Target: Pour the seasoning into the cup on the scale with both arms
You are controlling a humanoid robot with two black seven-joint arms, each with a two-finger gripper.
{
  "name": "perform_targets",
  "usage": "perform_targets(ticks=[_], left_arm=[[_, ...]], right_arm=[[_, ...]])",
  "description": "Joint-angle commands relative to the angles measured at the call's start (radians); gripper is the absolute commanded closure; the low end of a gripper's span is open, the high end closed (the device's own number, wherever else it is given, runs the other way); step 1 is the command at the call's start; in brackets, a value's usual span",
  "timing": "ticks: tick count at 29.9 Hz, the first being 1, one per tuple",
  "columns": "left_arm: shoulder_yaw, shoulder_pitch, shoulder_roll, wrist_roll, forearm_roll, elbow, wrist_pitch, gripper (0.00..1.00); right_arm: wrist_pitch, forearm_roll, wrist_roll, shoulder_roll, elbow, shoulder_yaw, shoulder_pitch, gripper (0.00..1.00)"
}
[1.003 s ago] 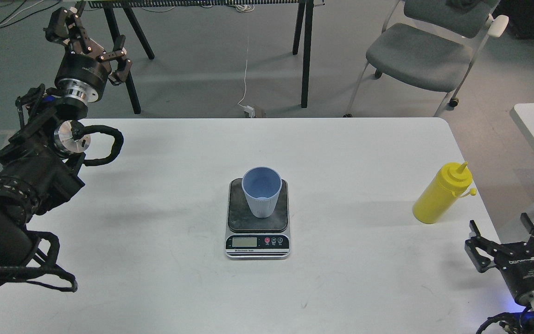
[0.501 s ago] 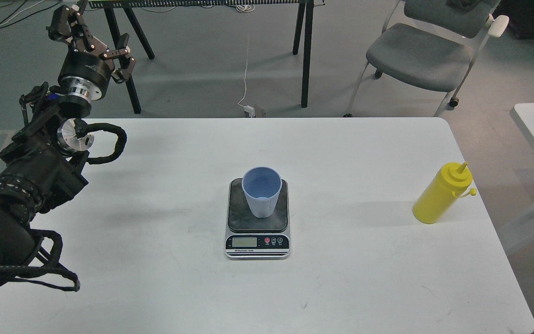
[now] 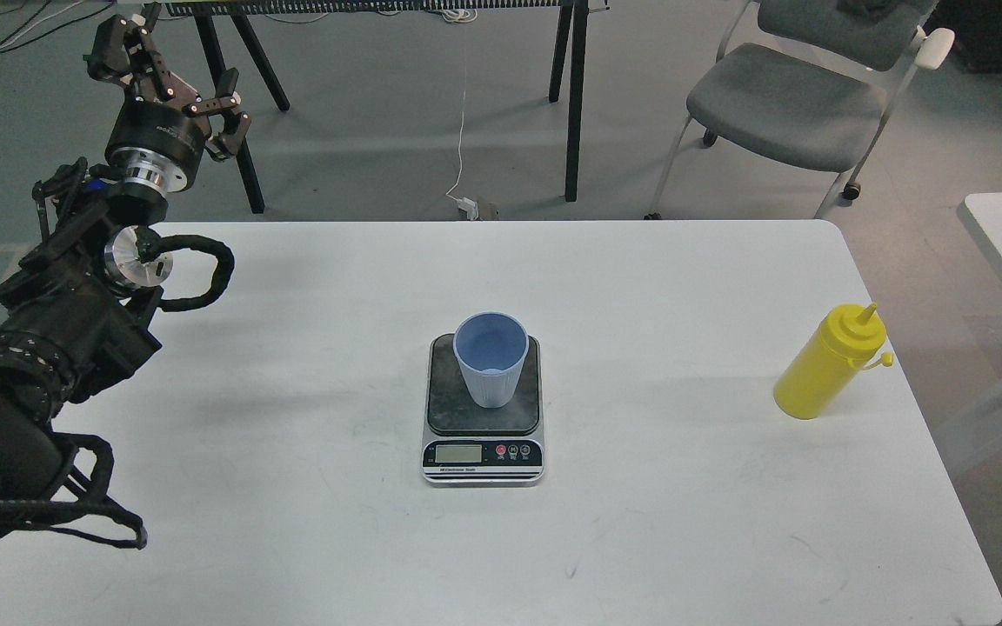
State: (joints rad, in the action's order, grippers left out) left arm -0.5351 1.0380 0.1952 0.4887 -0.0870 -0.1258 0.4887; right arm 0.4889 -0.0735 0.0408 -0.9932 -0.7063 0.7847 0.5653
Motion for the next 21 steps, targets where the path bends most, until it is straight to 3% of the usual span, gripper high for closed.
perform_targets(ticks=[1,6,15,21], left_arm=[[0.001,0.007,-0.002,0.000,0.000,0.000,0.000,0.01],[0.001,0.008,0.001,0.000,0.001,0.000,0.000,0.01],[0.001,0.008,-0.007,0.000,0.001,0.000,0.000,0.01],[0.001,0.011,-0.028,0.000,0.001,0.000,0.000,0.01]], right_arm=[[0.000,-0.020,0.001,0.036,0.001,-0.079,0.099,0.00],[0.000,-0.034,-0.009,0.117,-0.001,-0.107,0.189,0.00],[0.000,-0.031,-0.002,0.333,-0.021,0.108,0.229,0.00],[0.000,-0.028,-0.010,0.430,-0.136,0.174,0.229,0.00]])
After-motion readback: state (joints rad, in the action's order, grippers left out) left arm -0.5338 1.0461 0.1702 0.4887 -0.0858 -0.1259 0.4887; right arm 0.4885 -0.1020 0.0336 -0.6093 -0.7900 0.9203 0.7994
